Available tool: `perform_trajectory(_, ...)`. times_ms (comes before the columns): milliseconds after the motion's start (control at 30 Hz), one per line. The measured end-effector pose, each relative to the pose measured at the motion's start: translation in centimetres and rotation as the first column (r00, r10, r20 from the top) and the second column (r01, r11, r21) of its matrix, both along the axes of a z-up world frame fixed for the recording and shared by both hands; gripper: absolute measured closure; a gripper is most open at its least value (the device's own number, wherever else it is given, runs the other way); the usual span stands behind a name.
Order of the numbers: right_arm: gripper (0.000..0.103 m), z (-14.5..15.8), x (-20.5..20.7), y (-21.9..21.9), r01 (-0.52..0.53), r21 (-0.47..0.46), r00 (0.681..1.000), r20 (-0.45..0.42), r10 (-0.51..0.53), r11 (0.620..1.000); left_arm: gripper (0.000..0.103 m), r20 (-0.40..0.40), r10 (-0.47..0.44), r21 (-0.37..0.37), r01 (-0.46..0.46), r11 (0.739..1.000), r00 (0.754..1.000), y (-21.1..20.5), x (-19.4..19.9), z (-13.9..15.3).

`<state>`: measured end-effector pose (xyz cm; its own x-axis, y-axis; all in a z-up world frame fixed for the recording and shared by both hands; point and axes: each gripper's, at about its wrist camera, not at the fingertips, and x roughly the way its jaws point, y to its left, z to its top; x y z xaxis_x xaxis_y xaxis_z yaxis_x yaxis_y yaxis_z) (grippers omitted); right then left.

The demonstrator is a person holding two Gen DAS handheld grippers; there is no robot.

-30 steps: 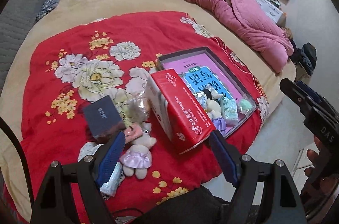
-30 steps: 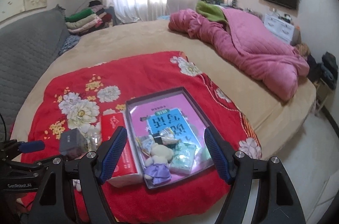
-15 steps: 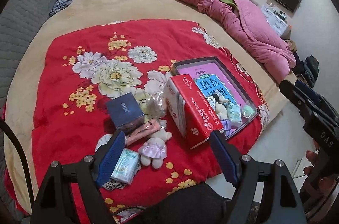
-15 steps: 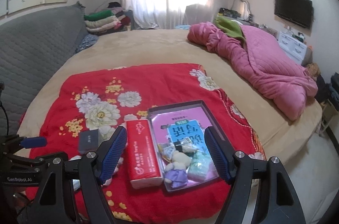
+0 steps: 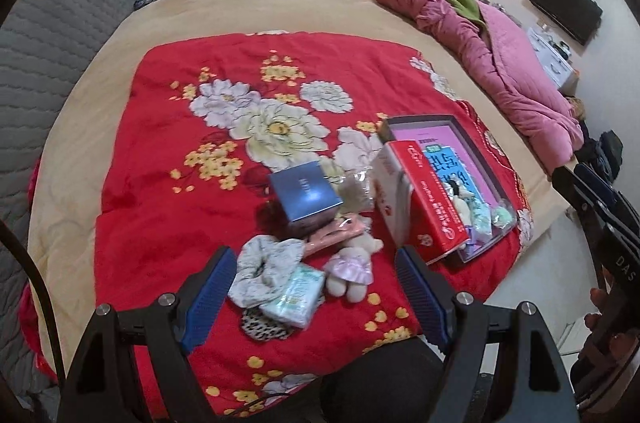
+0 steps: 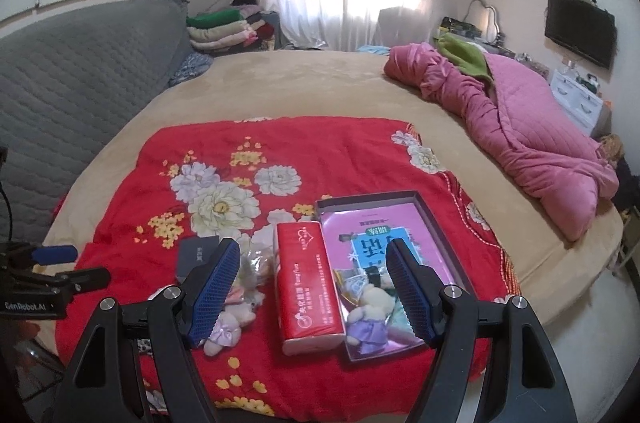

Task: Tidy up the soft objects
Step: 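Lower both tools toward the floral scrunchie and white teddy bear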

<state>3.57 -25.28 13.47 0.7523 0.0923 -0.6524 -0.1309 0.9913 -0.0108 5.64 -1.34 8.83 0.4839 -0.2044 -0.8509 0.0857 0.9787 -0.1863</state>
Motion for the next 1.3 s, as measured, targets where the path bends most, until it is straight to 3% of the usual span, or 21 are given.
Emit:
perform_trajectory(600, 0.026, -3.9, 1.1, 4.4, -0.139, 0.01, 0.985, -0.106, 0.139, 0.99, 0.022, -0.078, 0.096, 0.008, -0.095, 0.995, 0.992, 4.9, -0.2, -3.7)
perform_trajectory(1300, 0.026, -9.1, 2.0, 6.8, -0.204, -0.016, 0.951, -0.239, 0.194, 0.979, 0.022, -0.201, 0.111, 0.003, -0.113, 0.994, 0.973, 6.8, -0.3, -9.7)
